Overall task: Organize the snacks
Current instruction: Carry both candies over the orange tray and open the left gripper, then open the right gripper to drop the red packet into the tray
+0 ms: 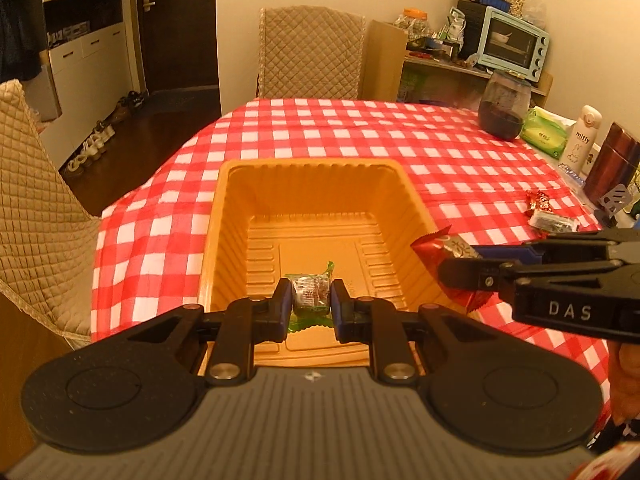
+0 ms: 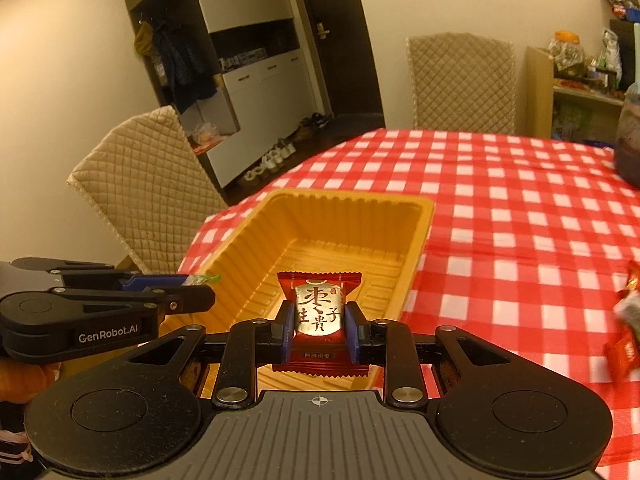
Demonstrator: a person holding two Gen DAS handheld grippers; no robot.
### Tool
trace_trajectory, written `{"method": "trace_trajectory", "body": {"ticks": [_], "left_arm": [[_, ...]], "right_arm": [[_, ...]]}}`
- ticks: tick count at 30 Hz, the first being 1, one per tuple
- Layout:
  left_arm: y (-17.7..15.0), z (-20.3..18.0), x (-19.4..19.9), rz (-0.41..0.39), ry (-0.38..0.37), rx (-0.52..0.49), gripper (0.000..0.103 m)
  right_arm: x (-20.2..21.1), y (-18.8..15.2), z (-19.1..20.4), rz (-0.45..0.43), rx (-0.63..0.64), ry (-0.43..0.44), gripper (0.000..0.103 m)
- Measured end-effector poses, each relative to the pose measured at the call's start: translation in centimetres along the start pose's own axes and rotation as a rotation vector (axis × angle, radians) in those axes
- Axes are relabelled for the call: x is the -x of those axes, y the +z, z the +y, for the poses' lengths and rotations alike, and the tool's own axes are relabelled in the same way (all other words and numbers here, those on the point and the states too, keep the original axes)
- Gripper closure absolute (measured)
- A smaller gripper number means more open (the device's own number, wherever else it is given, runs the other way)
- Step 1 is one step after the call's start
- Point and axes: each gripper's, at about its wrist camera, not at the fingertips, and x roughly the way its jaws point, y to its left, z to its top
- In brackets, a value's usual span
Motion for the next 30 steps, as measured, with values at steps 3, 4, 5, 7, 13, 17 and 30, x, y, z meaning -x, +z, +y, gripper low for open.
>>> {"method": "trace_trajectory", "body": {"ticks": [3,4,5,7,13,17,30], "left_arm": [[-0.2,0.4,-0.7,0.004,-0.003,0.006,0.085],[-0.2,0.6,-0.9,0.006,-0.005,0.009,0.084],[-0.3,0.7,-1.0,0.007,-0.006,0.011,0.084],[-0.2,0.8,-1.3,0.01,-0.005,0.012,0.083],[-0.1,1.3,-1.7,0.008,0.002,0.028,0.069],[-0.2,1.5,-1.7,0.004,0.01,0.028,0.069],[-0.3,1.9,-1.2,-0.004,0.041,0.05,0.06]], "right_arm": [[-0.9,-0.2,-0.1,0.012,-0.002,-0.002,0.076],[-1.2,-0.2,-0.2,0.013,-0.004,-0.003,0.076],[-1.3,-0.1,-0.3,0.013,-0.008,-0.002,0.076],[-1.6,0.1,-0.2,0.009,-0.013,0.004,0.076],[-2.3,0.2,-0.4,0.017,-0.034,0.005,0.076],[-2.5,0.3,-0.3,0.02,-0.035,0.002,0.076],[-1.0,0.6,-0.7,-0.06,-0.07,0.004,0.048]]}}
